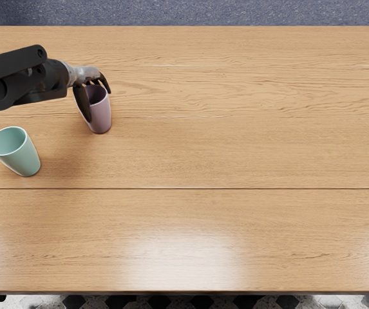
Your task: Pick up cup and place in cup with left hand
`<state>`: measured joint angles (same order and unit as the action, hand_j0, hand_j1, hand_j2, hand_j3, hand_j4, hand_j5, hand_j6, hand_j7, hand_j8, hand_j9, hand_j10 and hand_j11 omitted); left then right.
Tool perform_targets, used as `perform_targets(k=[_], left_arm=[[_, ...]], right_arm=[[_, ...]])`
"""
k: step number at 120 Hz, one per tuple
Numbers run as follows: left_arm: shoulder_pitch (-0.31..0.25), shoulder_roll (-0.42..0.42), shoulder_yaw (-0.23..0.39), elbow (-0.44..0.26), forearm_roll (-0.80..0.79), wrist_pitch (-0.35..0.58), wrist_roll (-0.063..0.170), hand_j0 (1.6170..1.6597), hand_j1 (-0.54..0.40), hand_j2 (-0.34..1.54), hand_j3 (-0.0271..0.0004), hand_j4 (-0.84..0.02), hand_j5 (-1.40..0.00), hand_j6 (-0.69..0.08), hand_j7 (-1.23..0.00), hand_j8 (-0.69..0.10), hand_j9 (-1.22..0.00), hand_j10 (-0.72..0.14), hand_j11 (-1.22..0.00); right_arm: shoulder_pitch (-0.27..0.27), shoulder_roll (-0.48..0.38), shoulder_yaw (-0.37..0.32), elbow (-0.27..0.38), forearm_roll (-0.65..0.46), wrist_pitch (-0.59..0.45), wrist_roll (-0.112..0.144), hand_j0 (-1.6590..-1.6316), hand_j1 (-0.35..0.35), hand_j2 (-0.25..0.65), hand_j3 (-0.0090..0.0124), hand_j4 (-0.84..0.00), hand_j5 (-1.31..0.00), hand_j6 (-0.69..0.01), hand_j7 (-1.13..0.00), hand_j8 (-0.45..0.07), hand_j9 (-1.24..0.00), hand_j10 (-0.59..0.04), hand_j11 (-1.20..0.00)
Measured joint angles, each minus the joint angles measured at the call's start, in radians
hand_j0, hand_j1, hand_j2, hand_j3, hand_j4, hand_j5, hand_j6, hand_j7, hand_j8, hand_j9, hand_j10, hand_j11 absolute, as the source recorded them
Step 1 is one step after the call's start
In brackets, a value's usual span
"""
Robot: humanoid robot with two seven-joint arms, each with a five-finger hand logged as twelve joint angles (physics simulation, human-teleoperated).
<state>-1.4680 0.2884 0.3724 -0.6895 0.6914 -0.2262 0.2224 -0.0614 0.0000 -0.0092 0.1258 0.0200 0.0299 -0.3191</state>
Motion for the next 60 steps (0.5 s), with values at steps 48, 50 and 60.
perform_targets(k=[48, 50, 60], left_arm=[[-0.057, 0.036, -0.004, -0.034, -0.036, -0.005, 0.000, 1.6523, -0.136, 0.14, 0.0000, -0.395, -0.70, -0.233, -0.70, -0.238, -0.70, -0.436, -0.71], [-0.062, 0.042, -0.003, -0.040, -0.039, -0.006, 0.000, 1.6523, -0.144, 0.15, 0.0000, -0.391, -0.70, -0.229, -0.70, -0.247, -0.70, -0.434, -0.71], [-0.080, 0.060, -0.001, -0.072, -0.052, -0.008, 0.000, 1.6517, -0.134, 0.15, 0.0000, -0.402, -0.70, -0.237, -0.71, -0.249, -0.71, -0.443, -0.72]], right_arm=[[0.000, 0.000, 0.000, 0.000, 0.000, 0.000, 0.000, -1.6581, -0.349, 0.000, 0.0000, 0.000, 0.00, -0.001, 0.00, 0.000, 0.00, 0.000, 0.00], [0.000, 0.000, 0.000, 0.000, 0.000, 0.000, 0.000, -1.6581, -0.349, 0.000, 0.0000, 0.000, 0.00, -0.001, 0.00, 0.000, 0.00, 0.000, 0.00], [0.000, 0.000, 0.000, 0.000, 0.000, 0.000, 0.000, -1.6581, -0.349, 0.000, 0.0000, 0.000, 0.00, -0.001, 0.00, 0.000, 0.00, 0.000, 0.00]])
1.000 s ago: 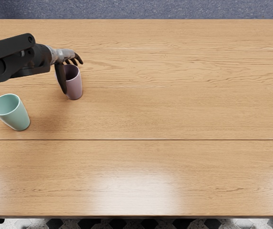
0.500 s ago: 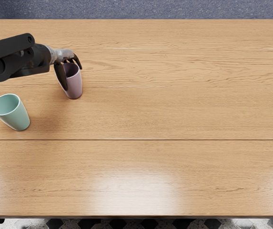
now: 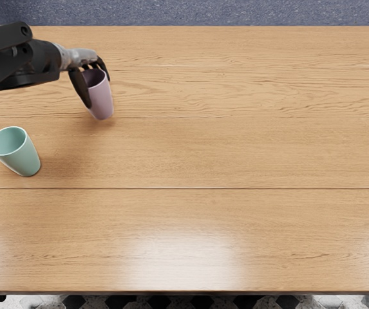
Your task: Pick up cup and place in cup with left hand
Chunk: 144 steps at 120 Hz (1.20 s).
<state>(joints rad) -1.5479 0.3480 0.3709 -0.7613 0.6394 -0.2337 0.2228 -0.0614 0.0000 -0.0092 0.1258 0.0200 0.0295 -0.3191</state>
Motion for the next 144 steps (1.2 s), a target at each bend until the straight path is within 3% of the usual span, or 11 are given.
perform_targets(k=[24, 41, 61, 105, 144], left_arm=[[-0.040, 0.063, 0.006, -0.070, -0.013, -0.005, 0.002, 1.6511, -0.114, 0.12, 0.0001, -0.403, -0.72, -0.248, -0.73, -0.261, -0.73, -0.460, -0.74], [-0.075, 0.113, 0.033, -0.125, -0.016, -0.009, 0.003, 1.6524, -0.152, 0.15, 0.0000, -0.409, -0.71, -0.248, -0.71, -0.275, -0.72, -0.457, -0.74], [-0.150, 0.194, 0.083, -0.235, -0.057, -0.012, 0.005, 1.6528, -0.168, 0.19, 0.0000, -0.391, -0.70, -0.208, -0.71, -0.251, -0.72, -0.434, -0.74], [-0.273, 0.355, 0.152, -0.442, -0.094, -0.014, 0.007, 1.6523, -0.198, 0.25, 0.0000, -0.398, -0.70, -0.215, -0.71, -0.245, -0.73, -0.445, -0.74], [-0.350, 0.450, 0.253, -0.542, -0.099, -0.015, 0.004, 1.6527, -0.116, 0.14, 0.0000, -0.404, -0.71, -0.246, -0.72, -0.265, -0.73, -0.477, -0.73]], right_arm=[[0.000, 0.000, 0.000, 0.000, 0.000, 0.000, 0.000, -1.6581, -0.349, 0.000, 0.0000, 0.000, 0.00, -0.001, 0.00, 0.000, 0.00, 0.000, 0.00], [0.000, 0.000, 0.000, 0.000, 0.000, 0.000, 0.000, -1.6581, -0.349, 0.000, 0.0000, 0.000, 0.00, -0.001, 0.00, 0.000, 0.00, 0.000, 0.00], [0.000, 0.000, 0.000, 0.000, 0.000, 0.000, 0.000, -1.6581, -0.349, 0.000, 0.0000, 0.000, 0.00, 0.000, 0.00, 0.000, 0.00, 0.000, 0.00], [0.000, 0.000, 0.000, 0.000, 0.000, 0.000, 0.000, -1.6581, -0.349, 0.000, 0.0000, 0.000, 0.00, -0.001, 0.00, 0.000, 0.00, 0.000, 0.00], [0.000, 0.000, 0.000, 0.000, 0.000, 0.000, 0.000, -1.6581, -0.349, 0.000, 0.0000, 0.000, 0.00, -0.001, 0.00, 0.000, 0.00, 0.000, 0.00]])
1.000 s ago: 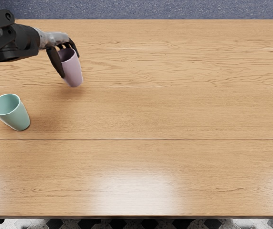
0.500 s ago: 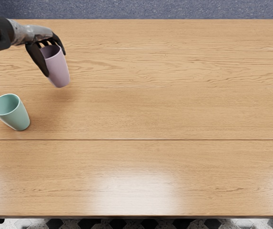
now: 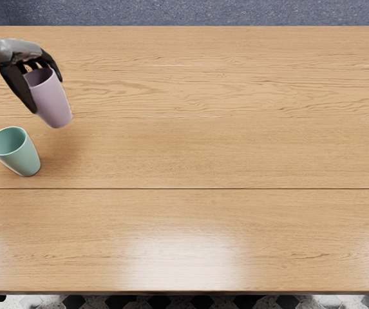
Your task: Pick up cup and place in cup with left hand
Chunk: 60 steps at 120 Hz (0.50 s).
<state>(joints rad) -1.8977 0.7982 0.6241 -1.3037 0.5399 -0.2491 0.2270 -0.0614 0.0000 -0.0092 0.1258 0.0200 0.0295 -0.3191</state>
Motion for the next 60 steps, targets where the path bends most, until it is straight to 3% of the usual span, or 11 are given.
perform_targets(k=[25, 60], left_arm=[[-0.035, 0.039, 0.070, -0.021, 0.002, -0.009, -0.003, 1.6528, -0.120, 0.14, 0.0000, -0.415, -0.71, -0.251, -0.72, -0.271, -0.73, -0.488, -0.73], [-0.071, 0.084, 0.087, -0.026, 0.002, -0.070, -0.004, 1.6525, -0.116, 0.13, 0.0000, -0.412, -0.71, -0.240, -0.72, -0.275, -0.72, -0.491, -0.74]], right_arm=[[0.000, 0.000, 0.000, 0.000, 0.000, 0.000, 0.000, -1.6581, -0.349, 0.000, 0.0000, 0.000, 0.00, -0.001, 0.00, 0.000, 0.00, 0.000, 0.00], [0.000, 0.000, 0.000, 0.000, 0.000, 0.000, 0.000, -1.6581, -0.349, 0.000, 0.0000, 0.000, 0.00, -0.001, 0.00, 0.000, 0.00, 0.000, 0.00]])
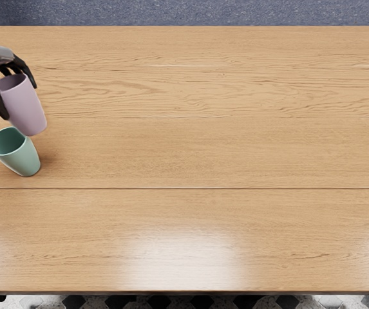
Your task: Pick up cup and place in cup with left hand
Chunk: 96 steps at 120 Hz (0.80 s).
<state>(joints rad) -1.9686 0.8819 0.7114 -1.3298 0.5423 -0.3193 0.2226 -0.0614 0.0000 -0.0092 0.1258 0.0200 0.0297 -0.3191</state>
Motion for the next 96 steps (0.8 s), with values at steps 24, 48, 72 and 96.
perform_targets(k=[24, 48, 72, 96], left_arm=[[-0.010, 0.003, 0.026, 0.001, 0.002, -0.013, 0.000, 1.6525, -0.109, 0.12, 0.0000, -0.417, -0.71, -0.245, -0.72, -0.282, -0.72, -0.498, -0.73], [-0.021, 0.003, 0.055, 0.003, 0.004, -0.011, 0.000, 1.6525, -0.107, 0.12, 0.0000, -0.418, -0.71, -0.241, -0.72, -0.285, -0.72, -0.503, -0.73], [-0.022, 0.003, 0.082, 0.011, 0.005, -0.006, 0.000, 1.6523, -0.112, 0.13, 0.0000, -0.410, -0.72, -0.231, -0.72, -0.282, -0.73, -0.499, -0.74], [-0.021, 0.002, 0.106, 0.021, 0.008, 0.001, 0.001, 1.6524, -0.103, 0.11, 0.0000, -0.424, -0.72, -0.257, -0.72, -0.293, -0.73, -0.499, -0.73]], right_arm=[[0.000, 0.000, 0.000, 0.000, 0.000, 0.000, 0.000, -1.6581, -0.349, 0.000, 0.0000, 0.000, 0.00, -0.001, 0.00, 0.000, 0.00, 0.000, 0.00], [0.000, 0.000, 0.000, 0.000, 0.000, 0.000, 0.000, -1.6581, -0.349, 0.000, 0.0000, 0.000, 0.00, -0.001, 0.00, 0.000, 0.00, 0.000, 0.00], [0.000, 0.000, 0.000, 0.000, 0.000, 0.000, 0.000, -1.6581, -0.349, 0.000, 0.0000, 0.000, 0.00, -0.001, 0.00, 0.000, 0.00, 0.000, 0.00], [0.000, 0.000, 0.000, 0.000, 0.000, 0.000, 0.000, -1.6581, -0.349, 0.000, 0.0000, 0.000, 0.00, -0.001, 0.00, 0.000, 0.00, 0.000, 0.00]])
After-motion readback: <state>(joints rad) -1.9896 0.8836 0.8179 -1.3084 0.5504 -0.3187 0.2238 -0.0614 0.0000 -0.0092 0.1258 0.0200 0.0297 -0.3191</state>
